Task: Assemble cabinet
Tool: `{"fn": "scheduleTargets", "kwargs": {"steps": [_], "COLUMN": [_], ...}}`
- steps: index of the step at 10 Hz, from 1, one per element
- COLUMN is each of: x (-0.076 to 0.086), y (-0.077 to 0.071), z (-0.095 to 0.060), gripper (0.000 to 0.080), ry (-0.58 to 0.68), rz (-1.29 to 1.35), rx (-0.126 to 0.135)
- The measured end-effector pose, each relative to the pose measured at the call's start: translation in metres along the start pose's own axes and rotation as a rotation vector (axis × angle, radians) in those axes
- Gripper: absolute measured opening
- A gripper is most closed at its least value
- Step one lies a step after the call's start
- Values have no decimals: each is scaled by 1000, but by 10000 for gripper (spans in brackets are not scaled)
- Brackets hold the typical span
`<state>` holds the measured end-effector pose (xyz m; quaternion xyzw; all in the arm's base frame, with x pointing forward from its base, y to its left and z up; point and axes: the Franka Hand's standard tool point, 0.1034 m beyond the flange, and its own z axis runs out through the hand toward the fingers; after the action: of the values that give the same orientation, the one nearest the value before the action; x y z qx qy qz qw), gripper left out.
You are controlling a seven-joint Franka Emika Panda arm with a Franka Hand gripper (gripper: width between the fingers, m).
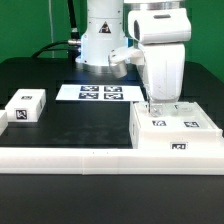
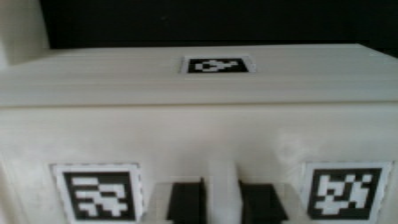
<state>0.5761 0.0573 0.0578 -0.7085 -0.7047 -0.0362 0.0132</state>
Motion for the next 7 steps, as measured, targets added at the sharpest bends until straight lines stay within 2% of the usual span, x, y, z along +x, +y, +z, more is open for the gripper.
{"fn": "scheduleTargets", "kwargs": {"steps": [1, 2, 3, 4, 5, 6, 7], "x": [0, 0, 0, 0, -1, -1, -1], "y": [0, 0, 0, 0, 0, 0, 0], "z": [0, 0, 0, 0, 0, 0, 0], "gripper": [273, 273, 457, 592, 592, 746, 783], "ry": [0, 0, 0, 0, 0, 0, -1], "rz": [0, 0, 0, 1, 1, 1, 1], "rx": [0, 0, 0, 0, 0, 0, 0]}}
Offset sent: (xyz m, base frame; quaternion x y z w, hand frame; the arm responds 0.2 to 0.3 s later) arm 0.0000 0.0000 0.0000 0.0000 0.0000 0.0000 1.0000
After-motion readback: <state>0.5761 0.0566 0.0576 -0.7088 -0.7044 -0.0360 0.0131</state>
